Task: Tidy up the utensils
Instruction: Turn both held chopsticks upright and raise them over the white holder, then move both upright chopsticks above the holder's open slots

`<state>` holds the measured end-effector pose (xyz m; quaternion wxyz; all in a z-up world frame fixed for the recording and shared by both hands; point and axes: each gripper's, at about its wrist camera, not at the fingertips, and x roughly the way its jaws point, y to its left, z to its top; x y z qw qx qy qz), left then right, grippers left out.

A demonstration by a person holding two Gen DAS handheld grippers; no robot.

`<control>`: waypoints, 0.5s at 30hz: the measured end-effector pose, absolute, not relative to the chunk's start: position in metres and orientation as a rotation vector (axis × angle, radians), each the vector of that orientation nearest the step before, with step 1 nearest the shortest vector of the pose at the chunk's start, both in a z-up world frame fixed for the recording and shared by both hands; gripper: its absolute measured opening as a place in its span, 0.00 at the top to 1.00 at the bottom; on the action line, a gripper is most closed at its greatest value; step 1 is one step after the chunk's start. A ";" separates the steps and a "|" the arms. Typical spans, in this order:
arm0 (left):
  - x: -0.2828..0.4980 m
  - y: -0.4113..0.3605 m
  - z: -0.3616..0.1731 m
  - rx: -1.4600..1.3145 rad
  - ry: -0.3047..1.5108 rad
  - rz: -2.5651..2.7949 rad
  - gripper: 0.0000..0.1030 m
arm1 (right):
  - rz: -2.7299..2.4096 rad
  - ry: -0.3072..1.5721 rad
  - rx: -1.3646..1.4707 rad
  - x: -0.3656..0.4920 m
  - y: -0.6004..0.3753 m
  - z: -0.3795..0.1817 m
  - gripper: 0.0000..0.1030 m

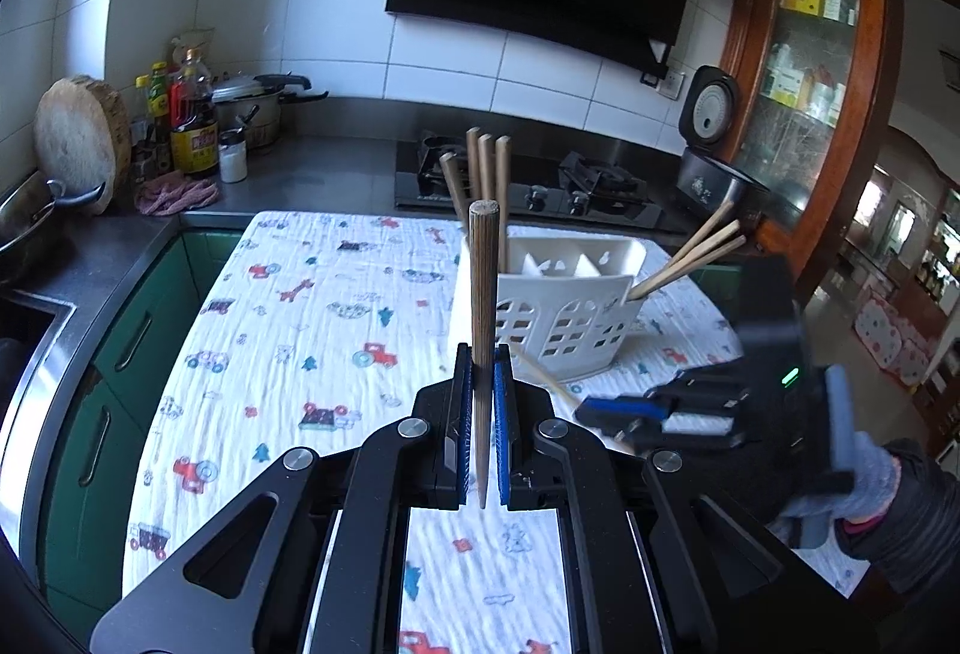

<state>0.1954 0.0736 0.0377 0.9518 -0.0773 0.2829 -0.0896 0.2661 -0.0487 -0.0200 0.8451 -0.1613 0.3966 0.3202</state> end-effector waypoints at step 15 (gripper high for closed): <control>0.268 0.023 0.122 -0.083 0.434 -0.218 0.95 | 0.559 0.482 -0.043 0.294 -0.119 0.122 0.93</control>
